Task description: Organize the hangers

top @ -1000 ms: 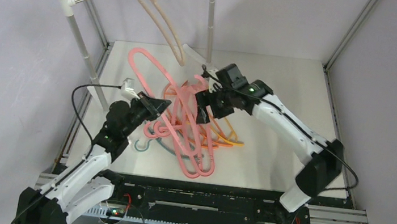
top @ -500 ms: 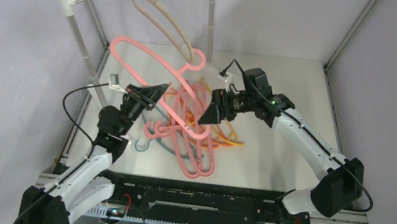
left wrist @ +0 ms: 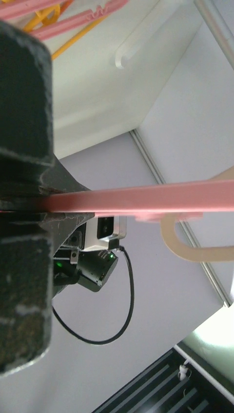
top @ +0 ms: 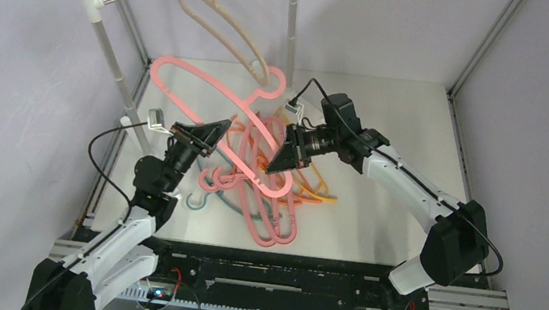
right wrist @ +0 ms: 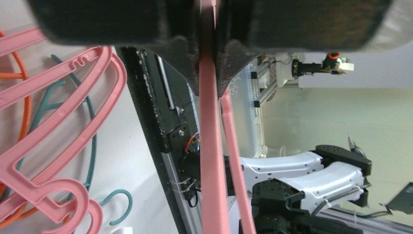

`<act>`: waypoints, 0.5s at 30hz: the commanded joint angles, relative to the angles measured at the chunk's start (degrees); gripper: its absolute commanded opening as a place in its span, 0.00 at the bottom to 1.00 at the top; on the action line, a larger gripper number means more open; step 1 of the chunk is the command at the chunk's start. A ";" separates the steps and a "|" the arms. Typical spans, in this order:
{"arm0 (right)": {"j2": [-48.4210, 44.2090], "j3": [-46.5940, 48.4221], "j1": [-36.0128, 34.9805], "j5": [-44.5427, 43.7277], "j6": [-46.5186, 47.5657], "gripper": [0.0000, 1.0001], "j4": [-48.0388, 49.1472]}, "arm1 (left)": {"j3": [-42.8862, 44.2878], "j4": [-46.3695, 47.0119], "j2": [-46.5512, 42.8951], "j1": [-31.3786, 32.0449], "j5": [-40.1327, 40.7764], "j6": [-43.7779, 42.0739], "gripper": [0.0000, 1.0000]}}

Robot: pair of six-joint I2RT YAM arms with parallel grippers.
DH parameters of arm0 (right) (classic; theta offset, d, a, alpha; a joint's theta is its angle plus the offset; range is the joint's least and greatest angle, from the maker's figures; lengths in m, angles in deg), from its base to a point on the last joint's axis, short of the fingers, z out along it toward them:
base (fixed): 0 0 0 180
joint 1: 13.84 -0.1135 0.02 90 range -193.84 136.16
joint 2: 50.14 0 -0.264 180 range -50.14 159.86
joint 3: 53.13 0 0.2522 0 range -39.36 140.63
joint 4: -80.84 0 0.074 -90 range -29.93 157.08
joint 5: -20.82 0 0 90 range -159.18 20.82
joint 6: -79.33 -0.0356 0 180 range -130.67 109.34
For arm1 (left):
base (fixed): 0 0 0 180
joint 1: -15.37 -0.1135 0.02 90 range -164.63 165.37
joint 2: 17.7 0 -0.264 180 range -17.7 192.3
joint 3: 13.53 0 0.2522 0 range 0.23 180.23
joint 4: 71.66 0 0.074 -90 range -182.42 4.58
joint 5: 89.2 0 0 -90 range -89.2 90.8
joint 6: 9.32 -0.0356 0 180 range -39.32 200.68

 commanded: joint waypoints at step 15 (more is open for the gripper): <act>-5.00 0.37 7.14 -30.35 15.73 0.00 -28.42 | 4.05 -24.43 -5.71 -0.45 0.44 -12.71 0.73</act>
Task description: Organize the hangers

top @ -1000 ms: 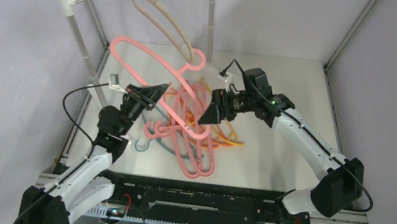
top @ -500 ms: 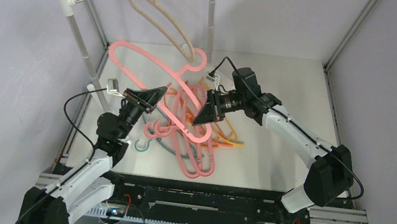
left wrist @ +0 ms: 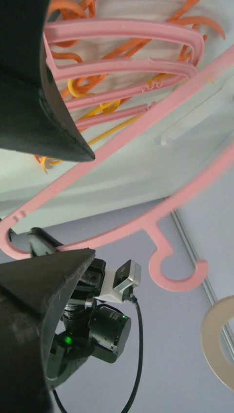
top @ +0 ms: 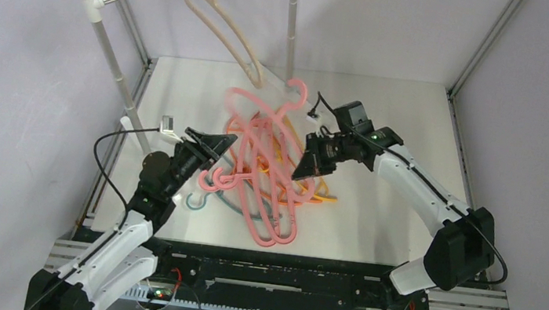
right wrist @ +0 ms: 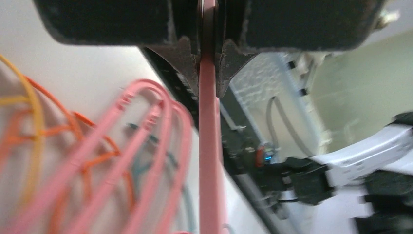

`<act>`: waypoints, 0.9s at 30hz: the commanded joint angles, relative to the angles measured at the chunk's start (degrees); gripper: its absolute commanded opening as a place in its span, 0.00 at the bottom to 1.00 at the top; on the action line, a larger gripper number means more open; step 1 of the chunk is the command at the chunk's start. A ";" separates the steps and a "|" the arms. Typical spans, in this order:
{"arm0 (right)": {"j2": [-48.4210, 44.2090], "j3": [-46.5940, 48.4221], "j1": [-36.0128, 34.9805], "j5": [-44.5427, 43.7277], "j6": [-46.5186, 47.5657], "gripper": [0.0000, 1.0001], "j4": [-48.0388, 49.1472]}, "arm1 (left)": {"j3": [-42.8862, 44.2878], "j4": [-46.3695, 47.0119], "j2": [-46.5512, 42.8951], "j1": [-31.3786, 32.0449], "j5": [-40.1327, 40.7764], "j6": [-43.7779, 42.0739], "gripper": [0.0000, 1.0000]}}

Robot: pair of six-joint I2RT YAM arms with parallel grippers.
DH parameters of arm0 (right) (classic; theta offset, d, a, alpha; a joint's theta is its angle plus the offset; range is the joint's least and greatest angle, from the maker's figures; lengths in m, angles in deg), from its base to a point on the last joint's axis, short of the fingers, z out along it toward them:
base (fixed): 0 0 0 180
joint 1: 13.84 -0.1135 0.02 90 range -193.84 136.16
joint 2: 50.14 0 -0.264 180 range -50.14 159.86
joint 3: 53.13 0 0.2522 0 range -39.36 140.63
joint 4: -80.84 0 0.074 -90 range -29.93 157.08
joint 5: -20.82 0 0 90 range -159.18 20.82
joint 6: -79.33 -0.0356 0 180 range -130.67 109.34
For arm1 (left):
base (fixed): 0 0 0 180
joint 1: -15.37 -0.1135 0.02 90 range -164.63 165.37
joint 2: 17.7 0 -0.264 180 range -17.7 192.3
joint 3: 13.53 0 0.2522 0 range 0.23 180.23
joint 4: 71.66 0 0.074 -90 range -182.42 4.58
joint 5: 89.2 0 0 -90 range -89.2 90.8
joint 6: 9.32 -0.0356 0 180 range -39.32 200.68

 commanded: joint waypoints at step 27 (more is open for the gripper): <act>27.55 60.99 0.50 -29.84 15.30 0.00 -9.84 | 11.53 -15.98 -5.87 -0.91 3.17 -13.72 0.96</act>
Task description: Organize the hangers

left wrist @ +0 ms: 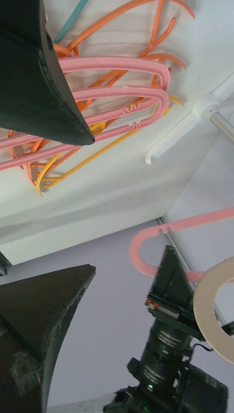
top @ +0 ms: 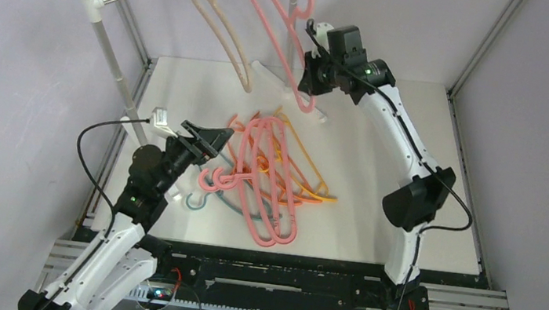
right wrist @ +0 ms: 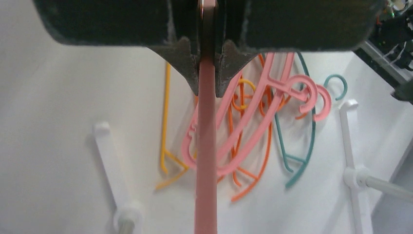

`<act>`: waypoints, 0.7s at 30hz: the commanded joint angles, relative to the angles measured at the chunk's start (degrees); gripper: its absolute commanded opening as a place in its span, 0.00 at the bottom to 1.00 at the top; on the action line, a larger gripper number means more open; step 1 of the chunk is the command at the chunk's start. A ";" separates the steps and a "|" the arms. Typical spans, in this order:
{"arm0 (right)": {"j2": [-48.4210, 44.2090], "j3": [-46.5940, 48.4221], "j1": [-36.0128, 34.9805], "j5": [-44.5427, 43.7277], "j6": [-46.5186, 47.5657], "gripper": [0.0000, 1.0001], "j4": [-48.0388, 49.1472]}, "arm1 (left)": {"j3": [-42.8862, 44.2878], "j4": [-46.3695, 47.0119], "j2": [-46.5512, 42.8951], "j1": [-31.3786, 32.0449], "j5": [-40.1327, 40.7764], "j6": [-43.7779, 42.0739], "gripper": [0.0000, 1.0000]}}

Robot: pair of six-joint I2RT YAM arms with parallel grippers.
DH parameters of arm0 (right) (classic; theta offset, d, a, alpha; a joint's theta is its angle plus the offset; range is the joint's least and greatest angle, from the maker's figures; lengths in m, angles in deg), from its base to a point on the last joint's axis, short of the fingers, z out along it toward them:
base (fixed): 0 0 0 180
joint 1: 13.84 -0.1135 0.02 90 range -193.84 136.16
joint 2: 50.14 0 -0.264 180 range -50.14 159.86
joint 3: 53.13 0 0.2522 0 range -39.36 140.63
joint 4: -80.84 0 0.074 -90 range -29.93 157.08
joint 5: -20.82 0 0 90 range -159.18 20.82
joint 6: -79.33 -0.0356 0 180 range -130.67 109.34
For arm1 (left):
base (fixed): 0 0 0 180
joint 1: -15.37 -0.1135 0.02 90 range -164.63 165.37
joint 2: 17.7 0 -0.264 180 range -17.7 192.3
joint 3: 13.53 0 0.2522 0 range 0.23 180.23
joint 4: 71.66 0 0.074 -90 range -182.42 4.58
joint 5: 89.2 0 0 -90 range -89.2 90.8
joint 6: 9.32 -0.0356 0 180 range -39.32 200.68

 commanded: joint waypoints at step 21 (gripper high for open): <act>12.10 21.29 -6.96 -2.68 6.20 0.03 14.21 | 7.16 -5.87 0.12 -0.90 1.86 -8.85 0.96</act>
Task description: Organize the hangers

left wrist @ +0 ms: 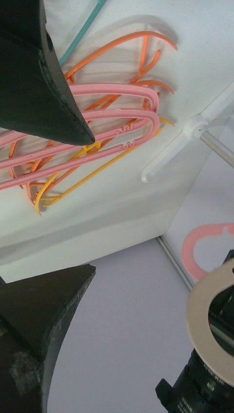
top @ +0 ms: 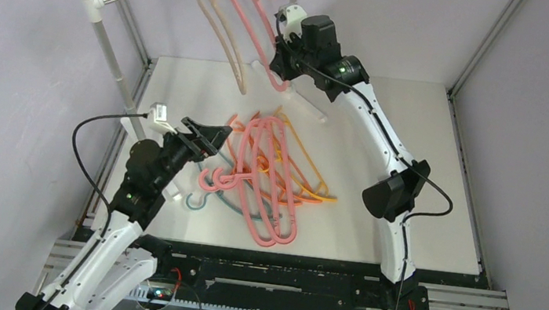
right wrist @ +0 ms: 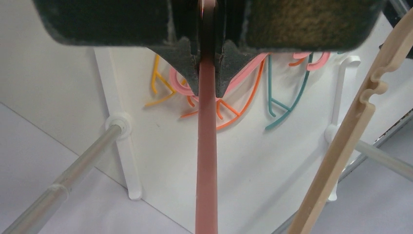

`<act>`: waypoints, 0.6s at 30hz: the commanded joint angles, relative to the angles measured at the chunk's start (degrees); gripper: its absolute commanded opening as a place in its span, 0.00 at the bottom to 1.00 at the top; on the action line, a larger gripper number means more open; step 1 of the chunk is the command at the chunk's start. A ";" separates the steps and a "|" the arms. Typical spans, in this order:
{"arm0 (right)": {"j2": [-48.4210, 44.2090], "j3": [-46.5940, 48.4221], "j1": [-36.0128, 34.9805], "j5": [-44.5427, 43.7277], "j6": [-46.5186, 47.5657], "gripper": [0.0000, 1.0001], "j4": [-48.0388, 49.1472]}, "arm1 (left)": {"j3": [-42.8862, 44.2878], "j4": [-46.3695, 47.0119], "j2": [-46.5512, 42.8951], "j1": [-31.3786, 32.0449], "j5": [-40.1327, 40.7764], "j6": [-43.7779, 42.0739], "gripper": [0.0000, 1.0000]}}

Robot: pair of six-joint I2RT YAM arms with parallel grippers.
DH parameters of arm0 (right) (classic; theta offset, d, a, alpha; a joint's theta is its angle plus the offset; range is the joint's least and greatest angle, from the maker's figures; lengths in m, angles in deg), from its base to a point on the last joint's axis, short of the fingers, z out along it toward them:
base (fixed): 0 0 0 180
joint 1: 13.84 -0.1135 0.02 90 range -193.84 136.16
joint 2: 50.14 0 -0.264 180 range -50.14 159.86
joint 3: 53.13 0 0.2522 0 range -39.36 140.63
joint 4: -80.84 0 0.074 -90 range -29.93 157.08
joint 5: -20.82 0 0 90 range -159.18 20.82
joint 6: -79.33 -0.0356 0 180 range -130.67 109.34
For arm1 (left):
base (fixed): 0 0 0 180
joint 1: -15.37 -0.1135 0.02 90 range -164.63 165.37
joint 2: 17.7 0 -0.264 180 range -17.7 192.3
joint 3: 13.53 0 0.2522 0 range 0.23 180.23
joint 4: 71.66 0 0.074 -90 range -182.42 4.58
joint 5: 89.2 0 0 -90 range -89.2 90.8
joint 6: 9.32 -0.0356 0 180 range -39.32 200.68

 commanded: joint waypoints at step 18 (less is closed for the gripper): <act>-6.69 -6.53 -1.50 -6.48 -1.69 0.02 -5.60 | 4.07 -2.39 -0.01 -0.44 2.35 -7.03 0.96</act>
